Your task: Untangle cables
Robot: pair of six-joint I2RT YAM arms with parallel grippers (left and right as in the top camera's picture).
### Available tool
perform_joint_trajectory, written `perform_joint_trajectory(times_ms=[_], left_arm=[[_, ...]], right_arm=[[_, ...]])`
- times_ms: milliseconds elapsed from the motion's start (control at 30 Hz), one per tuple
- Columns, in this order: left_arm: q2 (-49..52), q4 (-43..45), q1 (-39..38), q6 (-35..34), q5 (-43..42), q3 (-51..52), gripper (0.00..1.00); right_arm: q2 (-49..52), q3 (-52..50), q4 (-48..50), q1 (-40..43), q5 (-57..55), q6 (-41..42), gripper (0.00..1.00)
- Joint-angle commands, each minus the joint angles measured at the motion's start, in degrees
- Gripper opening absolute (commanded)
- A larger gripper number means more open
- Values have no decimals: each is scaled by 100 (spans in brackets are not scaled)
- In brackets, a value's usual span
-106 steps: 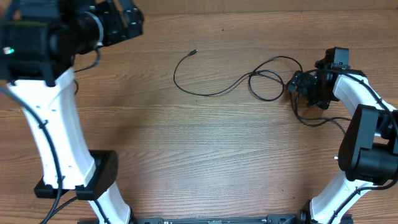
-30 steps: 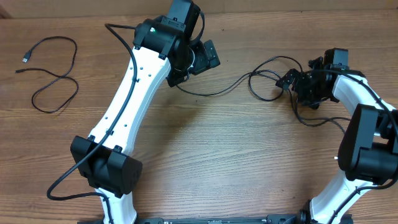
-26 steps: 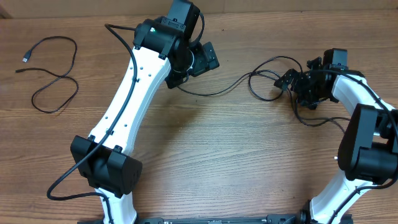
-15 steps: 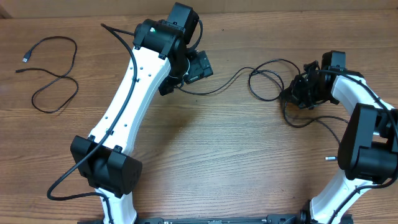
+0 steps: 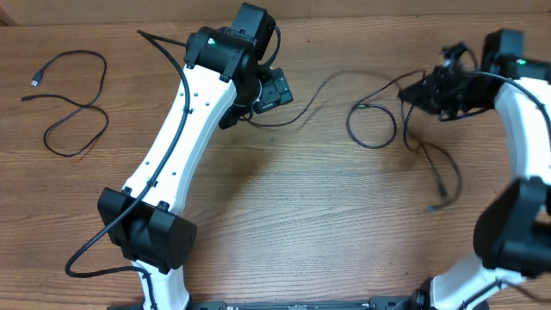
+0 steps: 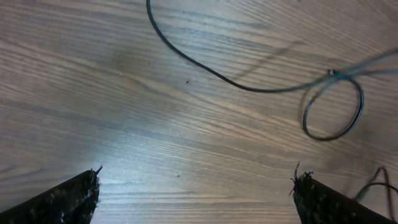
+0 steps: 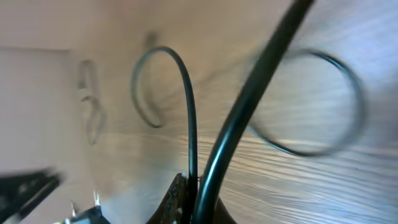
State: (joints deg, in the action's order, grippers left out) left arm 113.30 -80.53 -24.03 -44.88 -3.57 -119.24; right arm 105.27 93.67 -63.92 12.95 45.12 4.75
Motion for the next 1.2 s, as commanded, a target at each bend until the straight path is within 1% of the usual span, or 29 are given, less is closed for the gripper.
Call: perform_joint_trajectory(times_ms=[0,167,300,367,467,533,633,700,833,933,1033,1167], left_arm=[[-15,105,-72,-37,120,28,100],[-15,289,-129,-50,57,28,99],[-15,433,-131,-411,-566,28,100],[-15,505,-155,-802,-1099,28,100],[-15,702,-175,-1622,-1869,28,100],[-15,1047,-177,-2072,-2400,28,100],[-15,1773,-192,-2461,-3088,28,99],[-15,2179,-232,-2900,-3362,28,100],[-15,2463,-385,-3727,-3272,28,99],[-15,2472,-494,-4065,-2918,28,100],[-15,2487,-540,-4422,-2485,28,98],[-15,2736,-581,-4868,-2358,28,94]], right_arm=[[-682,232,-31,-98,466,-317,4],[-1152,232,-33,-236,442,-319,4],[-1211,232,-52,-341,442,-315,4],[-1204,229,-72,-387,431,-315,4],[-1204,229,-74,-437,289,-313,4],[-1204,229,-111,-483,184,-313,4],[-1204,229,-168,-586,96,-313,4],[-1204,229,-184,-660,55,-313,4],[-1204,229,-181,-791,55,-313,4],[-1204,229,-186,-855,59,-308,4],[-1204,229,-275,-890,59,-286,4],[-1204,229,-435,-940,61,-267,4]])
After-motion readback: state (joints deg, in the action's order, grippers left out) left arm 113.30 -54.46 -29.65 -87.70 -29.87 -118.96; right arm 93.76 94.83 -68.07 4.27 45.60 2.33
